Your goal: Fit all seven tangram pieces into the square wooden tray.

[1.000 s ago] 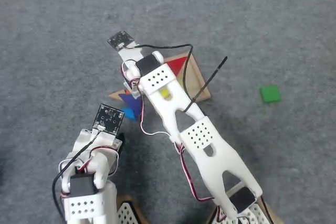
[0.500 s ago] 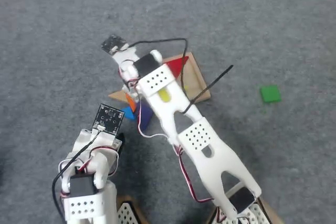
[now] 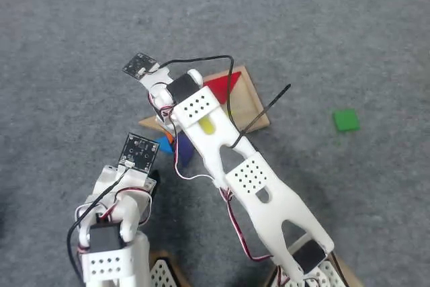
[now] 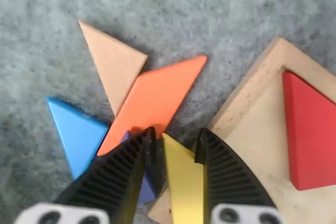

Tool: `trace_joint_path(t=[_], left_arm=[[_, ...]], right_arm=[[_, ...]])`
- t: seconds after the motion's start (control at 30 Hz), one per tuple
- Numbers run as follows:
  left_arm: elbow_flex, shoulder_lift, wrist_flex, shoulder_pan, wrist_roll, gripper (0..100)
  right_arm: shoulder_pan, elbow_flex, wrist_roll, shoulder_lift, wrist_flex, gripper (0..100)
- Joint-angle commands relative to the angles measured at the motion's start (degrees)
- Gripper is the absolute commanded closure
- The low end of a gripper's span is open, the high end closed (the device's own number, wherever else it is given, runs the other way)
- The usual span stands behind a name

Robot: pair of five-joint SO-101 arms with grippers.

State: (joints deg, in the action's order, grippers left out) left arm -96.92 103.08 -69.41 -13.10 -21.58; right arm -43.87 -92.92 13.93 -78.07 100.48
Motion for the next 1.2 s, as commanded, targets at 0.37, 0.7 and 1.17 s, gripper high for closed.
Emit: trace_joint_path(t=[0.37,0.7,1.17], left_arm=[[0.5,0.9,-0.3,-0.4,-0.8,79],[0.5,0.9,-0.3,-0.4,-0.8,79],[0.5,0.9,-0.3,-0.4,-0.8,79]], right_arm=[[8.1,10.6,-5.5,8.4,2.9,87.3],[9.3,44.6,9.4,30.4,2.4,87.3],[23.5,47.7,20.0,32.1,-3.1,87.2]])
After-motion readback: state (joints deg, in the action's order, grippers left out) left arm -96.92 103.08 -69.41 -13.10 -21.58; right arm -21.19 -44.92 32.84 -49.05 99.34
